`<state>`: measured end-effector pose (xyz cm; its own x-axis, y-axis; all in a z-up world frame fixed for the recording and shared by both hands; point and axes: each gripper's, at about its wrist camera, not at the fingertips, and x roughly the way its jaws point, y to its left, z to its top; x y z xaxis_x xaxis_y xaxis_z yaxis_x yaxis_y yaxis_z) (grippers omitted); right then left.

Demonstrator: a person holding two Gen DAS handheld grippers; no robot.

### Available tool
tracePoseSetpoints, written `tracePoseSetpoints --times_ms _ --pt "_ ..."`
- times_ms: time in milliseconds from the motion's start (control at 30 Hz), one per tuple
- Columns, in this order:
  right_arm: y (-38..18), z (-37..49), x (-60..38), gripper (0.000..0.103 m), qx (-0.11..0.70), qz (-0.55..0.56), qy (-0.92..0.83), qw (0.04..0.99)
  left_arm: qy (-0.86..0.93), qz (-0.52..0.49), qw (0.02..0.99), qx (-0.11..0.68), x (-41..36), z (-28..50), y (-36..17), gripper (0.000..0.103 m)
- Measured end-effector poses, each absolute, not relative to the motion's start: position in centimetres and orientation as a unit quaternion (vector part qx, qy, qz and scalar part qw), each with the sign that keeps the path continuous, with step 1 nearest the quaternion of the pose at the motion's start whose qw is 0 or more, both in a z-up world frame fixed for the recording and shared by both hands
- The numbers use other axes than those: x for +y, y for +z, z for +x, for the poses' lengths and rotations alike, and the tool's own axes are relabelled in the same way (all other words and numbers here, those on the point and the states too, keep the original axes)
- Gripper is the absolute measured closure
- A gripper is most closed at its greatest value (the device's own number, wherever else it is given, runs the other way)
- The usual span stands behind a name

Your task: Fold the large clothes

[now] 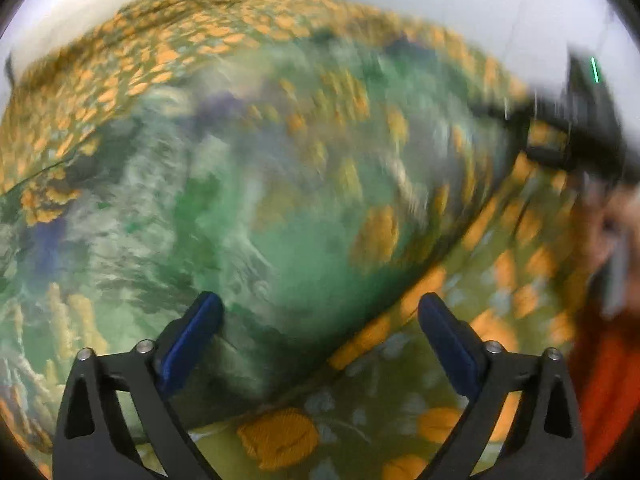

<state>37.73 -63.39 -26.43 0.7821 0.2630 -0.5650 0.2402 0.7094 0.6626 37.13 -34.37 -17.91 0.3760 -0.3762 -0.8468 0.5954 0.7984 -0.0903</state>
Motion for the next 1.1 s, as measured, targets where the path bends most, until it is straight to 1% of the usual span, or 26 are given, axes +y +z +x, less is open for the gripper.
tracePoseSetpoints --times_ms 33,167,233,367,467,533,567,700,733,767,833,867,967,1000,1033,1067,1100 --pt "-25.2 37.5 -62.7 0.064 0.322 0.352 0.006 0.879 -0.298 0.095 0.825 0.471 -33.9 37.8 -16.4 0.004" --pt "-19.5 36.2 -57.8 0.067 0.276 0.205 0.007 0.939 -0.339 0.038 0.821 0.457 -34.3 41.2 -9.4 0.004" --pt "-16.9 35.2 -54.0 0.069 0.246 0.106 0.015 0.963 -0.367 0.027 0.809 0.459 -35.6 42.5 -7.2 0.004" --pt "-14.4 33.8 -47.6 0.070 0.206 -0.040 0.042 0.977 -0.416 0.020 0.770 0.483 -38.4 44.4 -4.2 0.004" --pt "-13.8 33.1 -42.7 0.071 0.185 -0.134 0.066 0.971 -0.432 0.063 0.754 0.490 -40.3 44.4 -2.8 0.004" --pt "-13.9 32.5 -40.2 0.071 0.171 -0.186 0.075 0.965 -0.411 0.118 0.758 0.492 -41.1 43.4 -2.6 0.004" --pt "-14.3 32.0 -38.3 0.072 0.159 -0.229 0.081 0.957 -0.397 0.147 0.758 0.496 -41.3 42.7 -3.0 0.003" --pt "-15.7 30.6 -34.3 0.075 0.126 -0.322 0.103 0.933 -0.323 0.236 0.767 0.501 -41.1 42.0 -5.5 0.004" --pt "-16.0 30.4 -33.7 0.076 0.120 -0.335 0.107 0.928 -0.312 0.240 0.768 0.505 -40.8 42.0 -6.1 0.006" --pt "-16.4 30.1 -33.1 0.076 0.114 -0.349 0.111 0.924 -0.300 0.229 0.768 0.517 -40.3 42.2 -6.9 0.028" --pt "-17.1 30.0 -32.3 0.076 0.110 -0.364 0.118 0.917 -0.290 0.185 0.762 0.549 -38.8 43.6 -8.1 0.055" --pt "-17.4 29.9 -32.3 0.077 0.112 -0.367 0.124 0.915 -0.290 0.167 0.763 0.553 -38.4 43.7 -8.3 0.064" --pt "-17.4 29.3 -32.0 0.076 0.105 -0.362 0.128 0.917 -0.284 0.129 0.772 0.554 -36.3 44.3 -8.3 0.070" --pt "-17.1 29.0 -32.1 0.070 0.103 -0.355 0.135 0.919 -0.282 0.119 0.775 0.553 -35.7 44.5 -8.1 0.071" --pt "-16.8 28.8 -32.2 0.055 0.104 -0.346 0.141 0.922 -0.283 0.104 0.778 0.551 -34.9 44.9 -7.8 0.071" --pt "-16.3 28.6 -32.4 0.046 0.108 -0.331 0.152 0.925 -0.283 0.093 0.780 0.549 -34.4 45.2 -7.5 0.072" --pt "-15.5 28.1 -32.9 0.031 0.113 -0.306 0.166 0.931 -0.283 0.080 0.784 0.547 -33.1 45.7 -7.0 0.072"
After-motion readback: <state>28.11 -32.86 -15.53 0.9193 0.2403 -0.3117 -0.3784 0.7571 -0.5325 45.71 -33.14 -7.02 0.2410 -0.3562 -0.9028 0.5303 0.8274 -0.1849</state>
